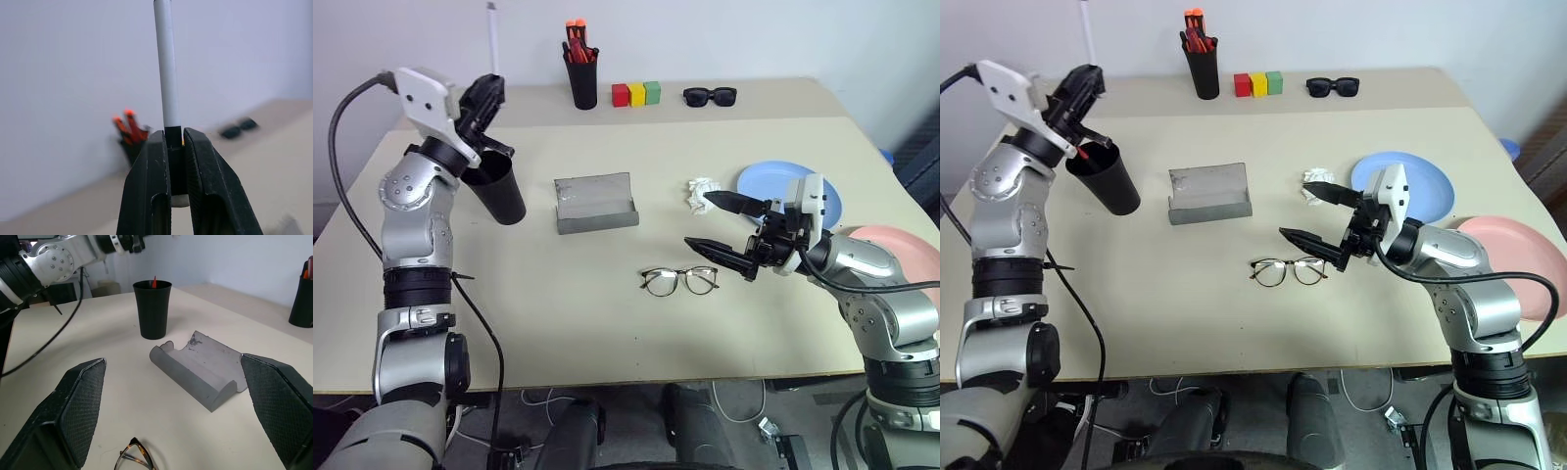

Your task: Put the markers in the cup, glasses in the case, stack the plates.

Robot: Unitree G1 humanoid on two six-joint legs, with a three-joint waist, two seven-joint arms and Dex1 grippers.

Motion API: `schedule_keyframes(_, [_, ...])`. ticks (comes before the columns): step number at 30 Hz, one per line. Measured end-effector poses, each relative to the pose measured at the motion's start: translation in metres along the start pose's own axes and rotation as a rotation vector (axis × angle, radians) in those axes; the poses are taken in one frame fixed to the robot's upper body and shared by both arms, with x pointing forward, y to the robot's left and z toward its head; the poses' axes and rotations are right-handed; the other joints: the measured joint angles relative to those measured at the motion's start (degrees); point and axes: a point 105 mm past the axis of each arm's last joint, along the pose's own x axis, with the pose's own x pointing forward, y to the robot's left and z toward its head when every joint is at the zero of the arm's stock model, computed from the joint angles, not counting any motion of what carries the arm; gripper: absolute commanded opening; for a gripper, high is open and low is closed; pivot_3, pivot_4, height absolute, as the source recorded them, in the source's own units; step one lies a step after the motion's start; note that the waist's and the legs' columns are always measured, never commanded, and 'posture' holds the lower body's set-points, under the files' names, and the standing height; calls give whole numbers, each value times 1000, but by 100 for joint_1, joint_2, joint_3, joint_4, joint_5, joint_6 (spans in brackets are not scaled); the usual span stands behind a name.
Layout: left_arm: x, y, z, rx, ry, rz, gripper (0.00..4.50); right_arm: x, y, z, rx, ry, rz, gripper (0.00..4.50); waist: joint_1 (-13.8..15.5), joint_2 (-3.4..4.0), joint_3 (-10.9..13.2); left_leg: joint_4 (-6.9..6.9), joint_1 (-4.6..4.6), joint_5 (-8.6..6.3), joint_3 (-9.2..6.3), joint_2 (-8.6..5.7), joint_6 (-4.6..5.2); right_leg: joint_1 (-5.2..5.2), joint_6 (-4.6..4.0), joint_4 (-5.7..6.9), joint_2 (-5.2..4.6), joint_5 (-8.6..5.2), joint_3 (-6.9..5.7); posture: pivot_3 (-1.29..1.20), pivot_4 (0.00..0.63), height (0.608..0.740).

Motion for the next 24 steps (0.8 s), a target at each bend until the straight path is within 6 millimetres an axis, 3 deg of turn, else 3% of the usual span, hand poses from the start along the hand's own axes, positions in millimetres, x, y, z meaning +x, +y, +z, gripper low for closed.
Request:
schedule_keyframes(4, [-18, 14, -15, -7, 23, 98, 25, 0, 0, 0, -1, 1, -1, 4500, 12, 0, 0, 4, -1, 0, -1, 0, 0, 1, 0, 2, 0, 0, 0, 0, 150, 740])
schedule_keyframes(9, [-45, 14, -45, -127, 78, 157, 25, -1, 0, 0, -2, 2, -2, 4500, 15, -1, 0, 8, -3, 0, -3, 0, 0, 2, 0, 2, 0, 1, -1, 0, 150, 740])
schedule_keyframes(15, [-57, 18, -56, -121, 117, 203, 25, 0, 0, 0, -2, 3, 2, 4500, 22, -1, -1, 8, -2, 0, -3, -1, 0, 3, 1, 3, 0, 1, -1, 0, 150, 740])
schedule_keyframes(24, [-60, 14, -62, -129, 128, 209, 4341, 0, 0, 0, -1, 4, 9, 4500, 16, -2, -1, 6, 0, 0, -3, -1, 0, 4, 1, 2, 0, 1, -1, 0, 150, 740])
